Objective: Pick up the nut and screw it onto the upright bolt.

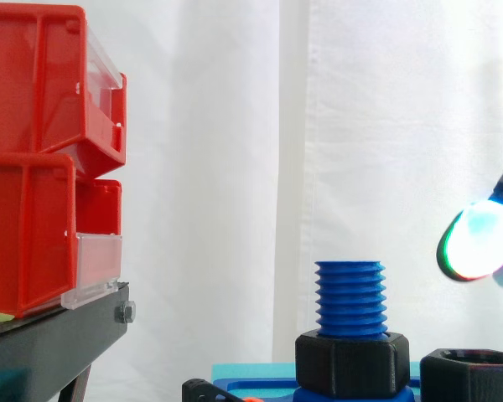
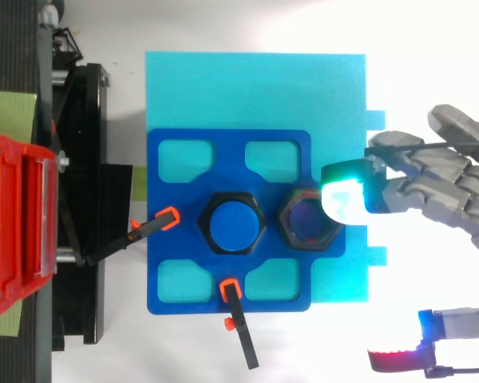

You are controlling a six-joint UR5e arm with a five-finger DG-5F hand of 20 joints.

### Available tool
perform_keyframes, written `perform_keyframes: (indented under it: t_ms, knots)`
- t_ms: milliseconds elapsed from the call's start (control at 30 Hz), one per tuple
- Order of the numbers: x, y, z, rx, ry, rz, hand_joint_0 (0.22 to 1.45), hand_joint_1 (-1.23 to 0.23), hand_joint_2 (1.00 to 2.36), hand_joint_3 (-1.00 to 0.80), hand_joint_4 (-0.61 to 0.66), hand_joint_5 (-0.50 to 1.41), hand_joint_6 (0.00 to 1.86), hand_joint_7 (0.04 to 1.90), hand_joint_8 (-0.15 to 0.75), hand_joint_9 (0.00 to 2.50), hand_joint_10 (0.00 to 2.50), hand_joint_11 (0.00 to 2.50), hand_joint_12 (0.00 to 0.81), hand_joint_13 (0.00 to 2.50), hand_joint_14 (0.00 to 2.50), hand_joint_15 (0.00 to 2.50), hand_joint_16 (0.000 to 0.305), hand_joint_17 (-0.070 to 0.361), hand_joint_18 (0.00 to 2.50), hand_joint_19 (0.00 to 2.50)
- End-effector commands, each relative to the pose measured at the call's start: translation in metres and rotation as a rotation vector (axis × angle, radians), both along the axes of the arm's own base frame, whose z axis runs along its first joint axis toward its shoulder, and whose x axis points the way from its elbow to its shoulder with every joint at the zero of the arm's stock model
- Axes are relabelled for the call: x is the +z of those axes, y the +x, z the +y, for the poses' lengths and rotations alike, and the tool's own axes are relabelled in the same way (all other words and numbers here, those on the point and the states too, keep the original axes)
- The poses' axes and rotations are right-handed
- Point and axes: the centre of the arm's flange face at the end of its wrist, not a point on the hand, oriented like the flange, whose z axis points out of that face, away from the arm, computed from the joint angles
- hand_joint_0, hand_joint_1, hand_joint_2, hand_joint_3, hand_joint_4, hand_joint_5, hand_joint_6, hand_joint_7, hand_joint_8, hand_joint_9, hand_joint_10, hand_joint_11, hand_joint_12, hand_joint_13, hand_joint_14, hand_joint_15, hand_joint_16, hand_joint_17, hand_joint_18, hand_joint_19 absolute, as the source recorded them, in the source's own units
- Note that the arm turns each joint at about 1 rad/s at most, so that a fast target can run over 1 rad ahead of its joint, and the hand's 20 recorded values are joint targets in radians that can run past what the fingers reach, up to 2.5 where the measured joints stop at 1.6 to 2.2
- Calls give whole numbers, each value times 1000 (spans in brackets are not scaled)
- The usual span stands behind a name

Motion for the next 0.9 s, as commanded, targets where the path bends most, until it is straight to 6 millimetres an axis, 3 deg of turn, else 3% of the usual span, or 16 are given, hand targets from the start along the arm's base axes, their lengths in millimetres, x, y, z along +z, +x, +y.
perform_keyframes:
  t_ms: [0, 200, 700, 733, 867]
  knots:
    - [-13, 3, 2, -7, -3, 10, 457, -778, 1000, -500, 188, -253, 501, 672, 294, 315, 0, 0, 396, 380, 0, 0, 47, 107, 181, 0]
    - [-14, 8, 4, -9, 15, -26, 454, -765, 1000, -500, 189, -253, 501, 671, 295, 314, 0, 0, 397, 379, 0, 0, 48, 108, 183, 0]
    - [-12, 12, -12, -30, 17, -43, 453, -753, 1000, -500, 188, -252, 501, 673, 296, 316, 0, 0, 398, 374, 0, 0, 48, 109, 178, 0]
    - [-21, 14, -13, -33, 8, -28, 453, -752, 1000, -500, 188, -252, 501, 674, 296, 315, 0, 0, 398, 374, 0, 0, 48, 108, 178, 0]
    - [-21, 14, -13, -39, 13, -35, 444, -754, 1000, -500, 190, -253, 501, 673, 298, 314, 0, 0, 401, 370, 0, 0, 49, 111, 179, 0]
